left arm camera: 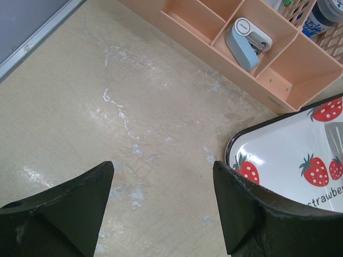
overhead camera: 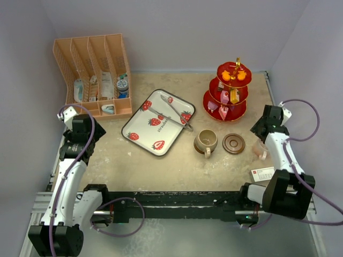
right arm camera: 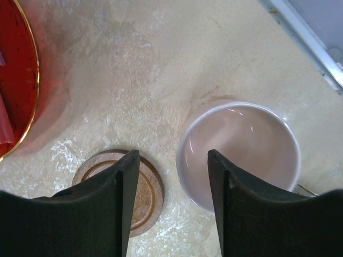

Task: Serve the afternoon tea
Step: Pick up the cup at the center of the board, then place the cup on the coaster, then reset both arms

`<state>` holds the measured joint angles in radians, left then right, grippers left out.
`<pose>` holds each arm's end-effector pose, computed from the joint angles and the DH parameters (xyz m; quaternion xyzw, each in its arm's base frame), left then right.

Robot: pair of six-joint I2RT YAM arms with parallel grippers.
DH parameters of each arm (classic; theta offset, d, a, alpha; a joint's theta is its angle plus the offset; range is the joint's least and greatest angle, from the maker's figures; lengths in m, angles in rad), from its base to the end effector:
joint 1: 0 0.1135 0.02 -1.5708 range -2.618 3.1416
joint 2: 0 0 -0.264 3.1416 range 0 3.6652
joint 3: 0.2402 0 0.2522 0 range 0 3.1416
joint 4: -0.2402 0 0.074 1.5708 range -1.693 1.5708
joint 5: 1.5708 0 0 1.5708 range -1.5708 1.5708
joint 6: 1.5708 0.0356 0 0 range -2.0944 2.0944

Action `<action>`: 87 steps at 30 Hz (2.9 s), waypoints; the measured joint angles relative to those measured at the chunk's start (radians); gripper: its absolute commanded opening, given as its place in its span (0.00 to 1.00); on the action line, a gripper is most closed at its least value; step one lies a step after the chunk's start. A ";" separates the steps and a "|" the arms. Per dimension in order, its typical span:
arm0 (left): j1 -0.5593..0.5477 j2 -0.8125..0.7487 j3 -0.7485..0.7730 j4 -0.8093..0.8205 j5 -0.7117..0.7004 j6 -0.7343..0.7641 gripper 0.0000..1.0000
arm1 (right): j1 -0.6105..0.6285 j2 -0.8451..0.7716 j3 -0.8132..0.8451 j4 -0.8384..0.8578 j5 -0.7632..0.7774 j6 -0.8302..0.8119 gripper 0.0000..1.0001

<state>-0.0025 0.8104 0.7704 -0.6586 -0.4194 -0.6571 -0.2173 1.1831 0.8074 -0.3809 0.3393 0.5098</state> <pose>0.1668 0.0141 0.2864 -0.3683 0.8112 0.0447 0.4520 0.2399 -0.0651 0.2500 0.3843 0.8222 -0.0965 0.4087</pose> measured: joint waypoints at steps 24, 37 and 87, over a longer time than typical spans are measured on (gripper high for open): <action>0.000 0.010 0.000 0.007 0.003 0.015 0.73 | -0.006 0.095 -0.001 -0.006 -0.019 -0.032 0.00; 0.000 0.011 0.000 0.008 0.008 0.015 0.73 | 0.049 0.005 0.142 -0.122 -0.123 -0.062 0.00; 0.000 0.024 0.000 0.011 0.009 0.015 0.73 | 0.388 0.113 0.109 -0.108 -0.123 0.055 0.38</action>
<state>-0.0025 0.8341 0.7704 -0.6479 -0.4107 -0.6418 0.1703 1.2961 0.9161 -0.4889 0.2165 0.5648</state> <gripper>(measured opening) 0.727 0.341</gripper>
